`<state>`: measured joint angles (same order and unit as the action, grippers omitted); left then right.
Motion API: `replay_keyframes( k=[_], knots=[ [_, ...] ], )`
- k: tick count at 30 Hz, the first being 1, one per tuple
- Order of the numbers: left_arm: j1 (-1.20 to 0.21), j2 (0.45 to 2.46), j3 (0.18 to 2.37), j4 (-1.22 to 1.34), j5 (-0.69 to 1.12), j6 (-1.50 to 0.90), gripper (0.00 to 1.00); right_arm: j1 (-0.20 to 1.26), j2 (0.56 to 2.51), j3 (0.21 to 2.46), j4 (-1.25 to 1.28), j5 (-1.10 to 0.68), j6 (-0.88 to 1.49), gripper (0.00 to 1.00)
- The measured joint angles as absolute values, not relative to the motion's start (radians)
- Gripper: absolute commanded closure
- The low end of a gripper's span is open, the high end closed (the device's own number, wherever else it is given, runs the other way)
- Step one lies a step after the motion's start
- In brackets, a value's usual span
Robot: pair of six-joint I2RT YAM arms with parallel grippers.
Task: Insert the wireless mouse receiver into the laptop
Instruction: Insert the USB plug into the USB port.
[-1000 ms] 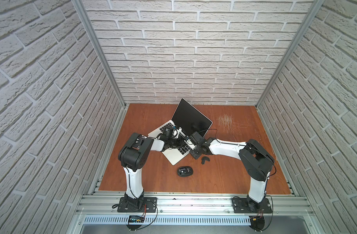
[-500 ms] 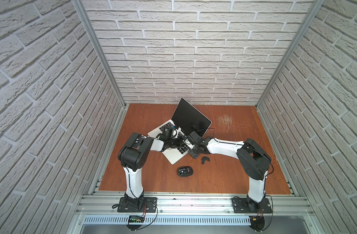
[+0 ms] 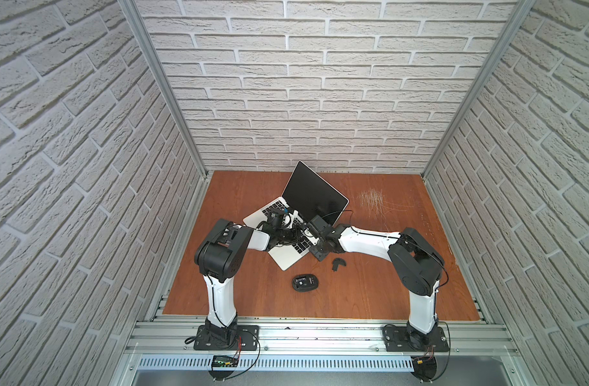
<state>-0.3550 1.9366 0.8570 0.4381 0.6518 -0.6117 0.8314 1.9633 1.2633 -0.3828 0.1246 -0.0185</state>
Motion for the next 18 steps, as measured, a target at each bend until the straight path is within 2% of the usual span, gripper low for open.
replay_keyframes(
  k=[18],
  knots=[
    [-0.329,1.943,0.834,0.472,0.704,-0.607,0.90,0.800,1.989,1.313,-0.443,0.072,-0.018,0.91]
  ],
)
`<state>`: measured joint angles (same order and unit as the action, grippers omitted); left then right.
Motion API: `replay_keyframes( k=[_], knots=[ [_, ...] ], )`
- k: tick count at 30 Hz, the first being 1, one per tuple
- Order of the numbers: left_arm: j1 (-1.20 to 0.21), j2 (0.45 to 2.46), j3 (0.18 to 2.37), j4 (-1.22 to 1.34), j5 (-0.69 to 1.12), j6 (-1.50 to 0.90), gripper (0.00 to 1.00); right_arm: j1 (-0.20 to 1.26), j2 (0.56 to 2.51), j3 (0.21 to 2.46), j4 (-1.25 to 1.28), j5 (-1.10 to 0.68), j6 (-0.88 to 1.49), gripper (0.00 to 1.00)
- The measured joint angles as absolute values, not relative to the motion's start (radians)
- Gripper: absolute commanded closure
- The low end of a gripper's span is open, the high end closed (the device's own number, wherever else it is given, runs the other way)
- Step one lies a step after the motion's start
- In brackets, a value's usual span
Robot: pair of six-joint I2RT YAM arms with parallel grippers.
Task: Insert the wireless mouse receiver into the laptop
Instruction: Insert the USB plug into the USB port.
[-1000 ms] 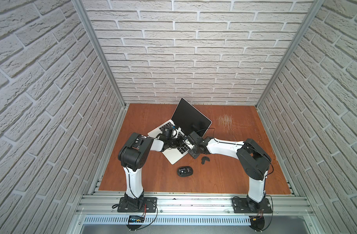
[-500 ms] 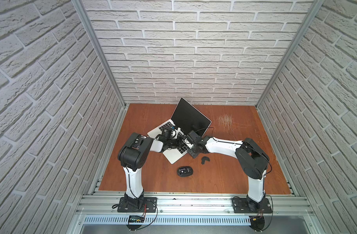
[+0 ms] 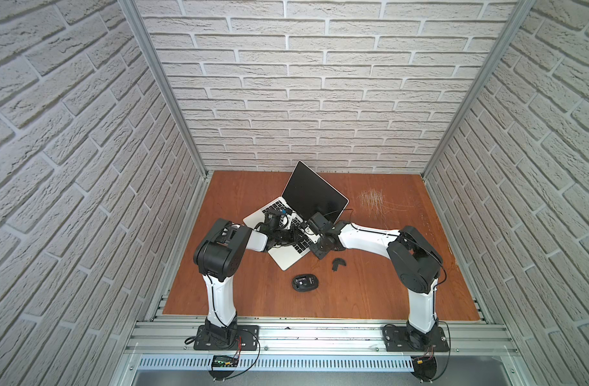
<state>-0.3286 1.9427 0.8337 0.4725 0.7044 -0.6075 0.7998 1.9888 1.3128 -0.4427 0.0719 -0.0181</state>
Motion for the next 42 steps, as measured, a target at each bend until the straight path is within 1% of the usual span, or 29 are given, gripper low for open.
replay_keyframes(
  k=[10,18,25,34,42],
  knots=[
    [-0.326,1.944,0.834,0.474,0.717,-0.600,0.90,0.792,2.020,1.376,-0.518,0.061,-0.078,0.92],
    [-0.321,1.946,0.834,0.478,0.730,-0.597,0.90,0.791,2.044,1.421,-0.571,0.062,-0.067,0.93],
    [-0.318,1.950,0.834,0.485,0.743,-0.596,0.91,0.791,2.049,1.427,-0.572,0.068,-0.040,0.93],
    [-0.313,1.957,0.834,0.511,0.750,-0.594,0.91,0.791,2.032,1.388,-0.503,0.089,0.031,0.93],
    [-0.310,1.961,0.834,0.529,0.751,-0.592,0.92,0.791,2.041,1.399,-0.493,0.113,0.038,0.94]
  ],
)
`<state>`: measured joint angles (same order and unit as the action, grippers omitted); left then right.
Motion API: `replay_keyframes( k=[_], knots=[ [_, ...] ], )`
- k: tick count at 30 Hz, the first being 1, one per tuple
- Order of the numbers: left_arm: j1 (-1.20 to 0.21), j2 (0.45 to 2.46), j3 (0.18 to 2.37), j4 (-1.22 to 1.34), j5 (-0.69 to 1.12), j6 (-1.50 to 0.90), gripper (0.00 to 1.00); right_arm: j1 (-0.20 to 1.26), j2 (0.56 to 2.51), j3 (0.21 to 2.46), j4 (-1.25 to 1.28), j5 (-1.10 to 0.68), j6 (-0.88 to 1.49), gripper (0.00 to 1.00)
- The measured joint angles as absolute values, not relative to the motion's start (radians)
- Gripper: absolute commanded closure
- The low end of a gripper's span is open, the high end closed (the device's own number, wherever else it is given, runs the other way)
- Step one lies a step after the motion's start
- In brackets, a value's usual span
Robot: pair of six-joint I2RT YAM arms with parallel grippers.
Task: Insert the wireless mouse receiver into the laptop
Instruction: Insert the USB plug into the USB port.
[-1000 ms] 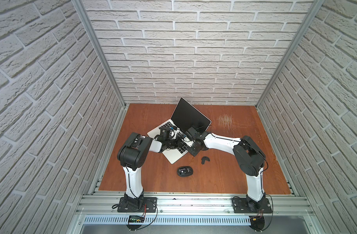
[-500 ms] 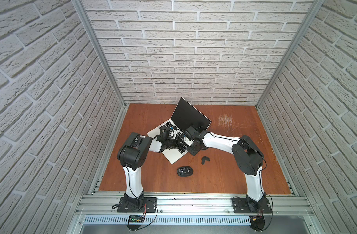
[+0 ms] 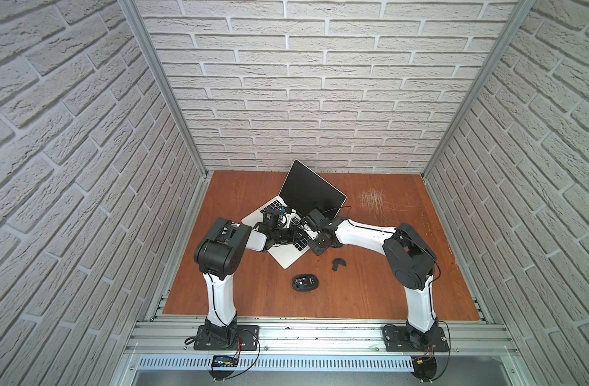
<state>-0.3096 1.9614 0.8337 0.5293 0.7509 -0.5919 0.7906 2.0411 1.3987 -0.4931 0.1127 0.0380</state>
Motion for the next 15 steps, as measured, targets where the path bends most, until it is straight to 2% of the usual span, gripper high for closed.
replay_keyframes(
  k=[6,15],
  knots=[
    [-0.307,1.964,0.834,0.538,0.754,-0.591,0.92,0.788,2.045,1.401,-0.480,0.110,0.019,0.89],
    [-0.301,1.968,0.834,0.550,0.755,-0.585,0.92,0.756,2.036,1.373,-0.407,0.051,0.019,0.67]
  ],
)
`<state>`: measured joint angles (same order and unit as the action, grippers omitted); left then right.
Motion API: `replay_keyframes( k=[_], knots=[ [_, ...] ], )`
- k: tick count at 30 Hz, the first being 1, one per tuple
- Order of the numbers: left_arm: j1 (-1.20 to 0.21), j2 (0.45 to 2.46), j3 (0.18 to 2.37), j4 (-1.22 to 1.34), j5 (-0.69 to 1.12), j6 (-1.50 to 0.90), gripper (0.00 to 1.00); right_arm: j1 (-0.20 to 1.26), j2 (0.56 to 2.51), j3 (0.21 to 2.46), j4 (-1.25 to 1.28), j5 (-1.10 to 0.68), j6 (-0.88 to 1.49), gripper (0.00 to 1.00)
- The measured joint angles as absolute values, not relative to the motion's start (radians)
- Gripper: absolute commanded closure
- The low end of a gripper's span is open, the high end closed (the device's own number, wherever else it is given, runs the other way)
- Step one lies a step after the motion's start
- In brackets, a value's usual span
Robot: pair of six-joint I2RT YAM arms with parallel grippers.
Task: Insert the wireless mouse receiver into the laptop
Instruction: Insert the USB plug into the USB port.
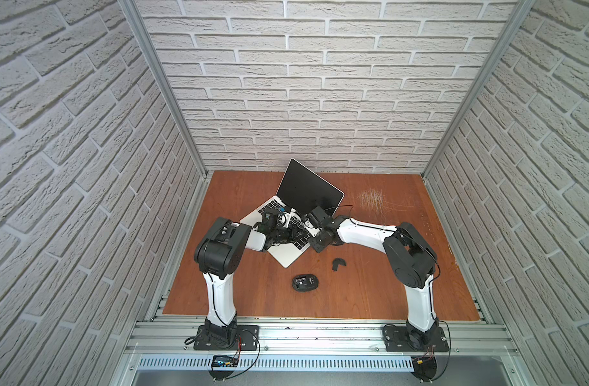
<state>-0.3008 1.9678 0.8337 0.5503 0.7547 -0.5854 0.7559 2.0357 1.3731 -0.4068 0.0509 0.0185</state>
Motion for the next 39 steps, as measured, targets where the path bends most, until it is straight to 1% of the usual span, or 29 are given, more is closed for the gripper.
replay_keyframes(
  k=[5,8,11,15,20,26,30,39],
  knots=[
    [-0.300,1.968,0.834,0.551,0.757,-0.585,0.92,0.740,2.012,1.334,-0.362,0.045,0.025,0.46],
    [-0.300,1.968,0.834,0.551,0.757,-0.585,0.92,0.736,1.989,1.307,-0.347,0.041,0.039,0.37],
    [-0.300,1.968,0.834,0.551,0.757,-0.585,0.92,0.733,1.935,1.272,-0.335,0.032,0.077,0.32],
    [-0.300,1.968,0.834,0.551,0.757,-0.584,0.92,0.733,1.817,1.199,-0.291,0.009,0.195,0.31],
    [-0.300,1.968,0.834,0.552,0.757,-0.584,0.92,0.733,1.747,1.110,-0.206,-0.030,0.428,0.33],
    [-0.300,1.967,0.832,0.554,0.756,-0.582,0.92,0.736,1.796,1.037,-0.110,-0.109,0.660,0.46],
    [-0.300,1.967,0.831,0.554,0.754,-0.580,0.92,0.741,1.843,1.036,-0.055,-0.128,0.729,0.53],
    [-0.300,1.966,0.831,0.554,0.749,-0.574,0.92,0.741,1.894,1.037,0.068,-0.125,0.794,0.66]
  ],
)
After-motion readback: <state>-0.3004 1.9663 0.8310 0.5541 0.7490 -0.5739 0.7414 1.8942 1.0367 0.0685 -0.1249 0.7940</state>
